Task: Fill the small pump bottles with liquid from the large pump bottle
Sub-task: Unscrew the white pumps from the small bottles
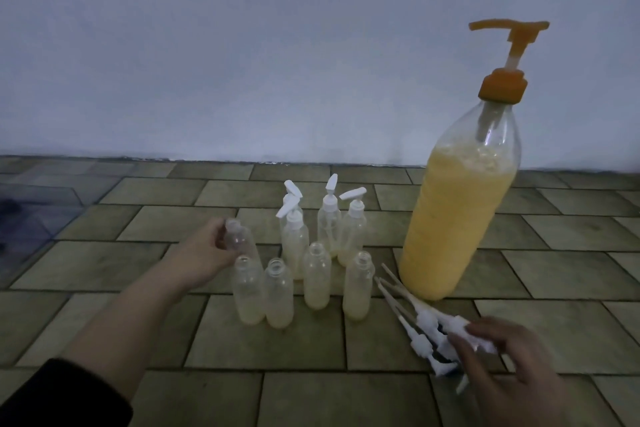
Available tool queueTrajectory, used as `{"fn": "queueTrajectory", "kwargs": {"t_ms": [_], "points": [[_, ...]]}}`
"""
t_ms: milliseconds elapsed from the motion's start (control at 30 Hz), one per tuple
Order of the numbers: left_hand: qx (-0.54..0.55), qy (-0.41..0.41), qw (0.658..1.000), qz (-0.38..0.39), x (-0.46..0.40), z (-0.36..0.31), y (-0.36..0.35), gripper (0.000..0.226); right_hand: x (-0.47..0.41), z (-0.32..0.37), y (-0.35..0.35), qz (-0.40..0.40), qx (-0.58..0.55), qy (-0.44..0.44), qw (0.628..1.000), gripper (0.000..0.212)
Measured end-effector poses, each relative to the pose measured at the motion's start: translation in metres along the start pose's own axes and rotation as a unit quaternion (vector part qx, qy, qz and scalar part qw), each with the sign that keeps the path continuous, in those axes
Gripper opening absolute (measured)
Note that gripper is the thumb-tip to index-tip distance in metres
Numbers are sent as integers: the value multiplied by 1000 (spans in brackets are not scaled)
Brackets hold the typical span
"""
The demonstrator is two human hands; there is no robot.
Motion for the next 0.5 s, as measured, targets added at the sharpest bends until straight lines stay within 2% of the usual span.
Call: {"fn": "queueTrajectory", "kwargs": {"t_ms": [67, 200, 233, 300, 333, 433, 500], "points": [[-18, -5, 999, 26, 0, 1, -7, 26, 7, -8, -13, 40, 18, -4, 999, 55], [-20, -21, 997, 68, -1, -7, -7, 30, 7, -28, -31, 91, -14, -46, 995, 44], [-26, -26, 996, 78, -1, -8, -6, 35, 2, -32, -26, 28, 50, -61, 997, 48], [-24, -24, 995, 92, -3, -8, -5, 38, -5, -14, -37, 82, -53, -85, 992, 47], [-23, -21, 995, 97, -5, -8, -6, 36, 0, -10, -40, 99, -35, -46, 993, 45], [-35, -8, 990, 136, -9, -6, -6, 40, 5, -12, -38, 72, 13, 26, 997, 44], [-46, 2, 984, 174, -11, -3, -2, 45, 8, -12, -37, 57, 39, 23, 997, 48]]}}
Point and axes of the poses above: each hand's wrist, its own x-axis away from the middle knuckle, its own y-axis out of the back of the hand, z = x × y, the point moved 7 cm from there along -x, towards the middle knuckle, and after that the axes turned 5 degrees about z, right-handed, at the moved point
